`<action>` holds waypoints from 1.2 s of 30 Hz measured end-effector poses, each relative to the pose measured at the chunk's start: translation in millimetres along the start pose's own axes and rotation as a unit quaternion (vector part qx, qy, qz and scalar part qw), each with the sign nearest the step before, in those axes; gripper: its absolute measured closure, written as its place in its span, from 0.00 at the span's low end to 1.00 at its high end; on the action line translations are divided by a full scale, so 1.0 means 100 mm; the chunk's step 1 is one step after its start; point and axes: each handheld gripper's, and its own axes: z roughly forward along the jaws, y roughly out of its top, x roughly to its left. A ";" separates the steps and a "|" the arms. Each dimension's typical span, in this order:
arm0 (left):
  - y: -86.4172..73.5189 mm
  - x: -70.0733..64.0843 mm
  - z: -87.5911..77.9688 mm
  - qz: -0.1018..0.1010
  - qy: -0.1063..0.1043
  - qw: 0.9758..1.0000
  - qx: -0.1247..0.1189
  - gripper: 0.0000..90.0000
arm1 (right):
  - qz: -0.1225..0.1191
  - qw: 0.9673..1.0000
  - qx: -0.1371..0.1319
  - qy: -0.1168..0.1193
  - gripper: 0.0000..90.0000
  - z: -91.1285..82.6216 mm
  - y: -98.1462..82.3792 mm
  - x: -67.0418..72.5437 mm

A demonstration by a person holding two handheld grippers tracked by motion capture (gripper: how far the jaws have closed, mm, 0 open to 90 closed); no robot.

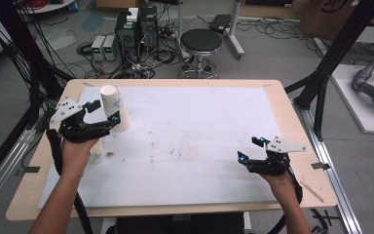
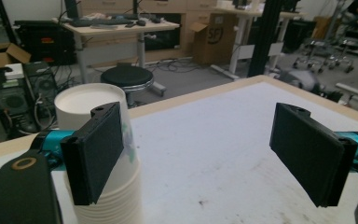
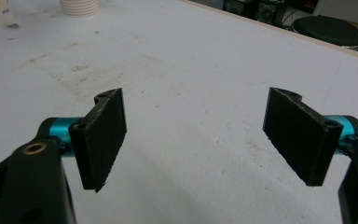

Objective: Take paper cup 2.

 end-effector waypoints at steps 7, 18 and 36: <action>0.19 0.16 0.19 -0.002 0.034 0.999 0.020 0.19 | 0.002 1.000 -0.001 -0.001 0.24 -0.01 0.00 -0.01; 0.30 0.39 0.50 -0.006 0.067 0.995 0.074 0.18 | 0.003 1.000 -0.002 0.001 0.24 -0.01 0.00 0.00; 0.16 0.60 0.80 -0.014 0.096 0.989 0.114 0.20 | 0.001 1.000 0.000 0.001 0.24 -0.01 -0.01 -0.02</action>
